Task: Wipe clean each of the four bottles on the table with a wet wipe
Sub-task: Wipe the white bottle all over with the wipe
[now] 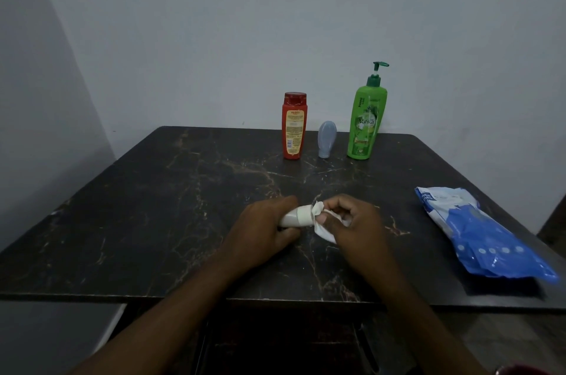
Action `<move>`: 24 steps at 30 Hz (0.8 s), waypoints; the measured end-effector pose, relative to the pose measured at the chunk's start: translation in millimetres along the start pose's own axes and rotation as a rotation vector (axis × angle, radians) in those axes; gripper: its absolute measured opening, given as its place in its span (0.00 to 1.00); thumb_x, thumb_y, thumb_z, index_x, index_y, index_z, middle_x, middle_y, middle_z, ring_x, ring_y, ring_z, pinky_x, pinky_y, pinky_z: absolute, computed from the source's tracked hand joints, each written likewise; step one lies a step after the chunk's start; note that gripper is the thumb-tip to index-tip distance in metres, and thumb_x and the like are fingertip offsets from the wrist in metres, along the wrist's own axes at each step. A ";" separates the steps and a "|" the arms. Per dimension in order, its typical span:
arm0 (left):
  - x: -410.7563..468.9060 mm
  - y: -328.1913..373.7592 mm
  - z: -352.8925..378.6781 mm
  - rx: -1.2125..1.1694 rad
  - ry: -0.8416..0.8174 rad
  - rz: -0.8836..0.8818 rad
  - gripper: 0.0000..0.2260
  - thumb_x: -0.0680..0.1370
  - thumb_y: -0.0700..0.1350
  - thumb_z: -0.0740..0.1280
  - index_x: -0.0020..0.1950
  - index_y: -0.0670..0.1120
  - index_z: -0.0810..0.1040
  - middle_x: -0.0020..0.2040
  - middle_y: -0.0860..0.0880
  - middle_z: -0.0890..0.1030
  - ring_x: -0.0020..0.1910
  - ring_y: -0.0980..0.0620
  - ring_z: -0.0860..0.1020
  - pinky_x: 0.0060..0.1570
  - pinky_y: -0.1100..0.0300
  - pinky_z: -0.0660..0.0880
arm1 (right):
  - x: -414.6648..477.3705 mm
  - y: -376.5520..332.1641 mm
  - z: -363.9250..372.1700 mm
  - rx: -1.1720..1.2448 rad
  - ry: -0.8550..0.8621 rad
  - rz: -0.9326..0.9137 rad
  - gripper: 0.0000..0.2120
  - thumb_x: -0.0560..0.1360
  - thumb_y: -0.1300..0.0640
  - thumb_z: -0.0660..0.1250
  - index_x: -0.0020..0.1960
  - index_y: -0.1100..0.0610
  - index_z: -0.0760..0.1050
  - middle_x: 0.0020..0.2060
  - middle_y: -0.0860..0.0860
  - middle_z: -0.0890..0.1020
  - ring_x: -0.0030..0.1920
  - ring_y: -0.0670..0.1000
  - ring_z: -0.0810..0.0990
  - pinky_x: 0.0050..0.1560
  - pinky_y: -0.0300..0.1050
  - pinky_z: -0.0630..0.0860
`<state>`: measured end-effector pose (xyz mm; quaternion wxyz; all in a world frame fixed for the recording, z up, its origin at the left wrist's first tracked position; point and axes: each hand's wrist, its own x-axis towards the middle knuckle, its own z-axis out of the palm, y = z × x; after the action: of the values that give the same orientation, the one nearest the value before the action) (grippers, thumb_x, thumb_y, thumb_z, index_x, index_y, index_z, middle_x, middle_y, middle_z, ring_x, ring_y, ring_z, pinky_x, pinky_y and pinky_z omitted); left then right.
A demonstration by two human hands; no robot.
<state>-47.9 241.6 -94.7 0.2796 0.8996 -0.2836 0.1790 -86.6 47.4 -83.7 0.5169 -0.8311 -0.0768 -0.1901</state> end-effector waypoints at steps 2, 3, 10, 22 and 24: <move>0.7 -1.5 0.2 -0.011 -0.005 -0.007 0.12 0.74 0.49 0.74 0.56 0.54 0.79 0.49 0.55 0.84 0.47 0.59 0.81 0.50 0.53 0.80 | -5.4 0.5 1.1 0.008 -0.014 -0.007 0.06 0.72 0.59 0.73 0.45 0.49 0.81 0.41 0.42 0.84 0.43 0.39 0.81 0.44 0.35 0.75; 1.2 -1.1 0.2 -0.014 -0.009 -0.003 0.11 0.74 0.49 0.74 0.56 0.54 0.79 0.49 0.55 0.84 0.47 0.59 0.81 0.50 0.53 0.80 | -5.9 -0.6 1.2 0.013 -0.014 -0.016 0.06 0.72 0.60 0.73 0.45 0.49 0.81 0.41 0.42 0.84 0.43 0.39 0.81 0.44 0.34 0.75; -0.7 -2.8 0.7 -0.027 -0.005 0.008 0.11 0.73 0.49 0.73 0.55 0.54 0.79 0.47 0.56 0.84 0.45 0.60 0.81 0.48 0.53 0.80 | 1.9 0.5 1.0 -0.005 0.003 -0.001 0.06 0.72 0.60 0.73 0.45 0.49 0.82 0.40 0.42 0.83 0.43 0.39 0.80 0.43 0.35 0.74; -0.3 -3.7 1.3 -0.040 -0.018 0.001 0.12 0.73 0.49 0.74 0.56 0.54 0.80 0.49 0.55 0.85 0.47 0.59 0.81 0.49 0.53 0.80 | 0.3 4.6 2.5 -0.011 0.021 0.013 0.06 0.72 0.61 0.73 0.44 0.51 0.82 0.40 0.43 0.84 0.42 0.41 0.81 0.45 0.39 0.78; 1.5 -5.2 1.9 -0.043 -0.025 -0.008 0.12 0.74 0.50 0.74 0.57 0.54 0.80 0.49 0.55 0.85 0.48 0.59 0.81 0.51 0.53 0.80 | -7.2 6.4 2.5 0.012 0.011 0.011 0.06 0.71 0.61 0.73 0.44 0.51 0.82 0.39 0.43 0.84 0.42 0.40 0.81 0.43 0.34 0.76</move>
<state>-43.3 243.4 -97.6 0.2960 0.8967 -0.2873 0.1605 -90.5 47.3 -92.8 0.5234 -0.8272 -0.0707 -0.1916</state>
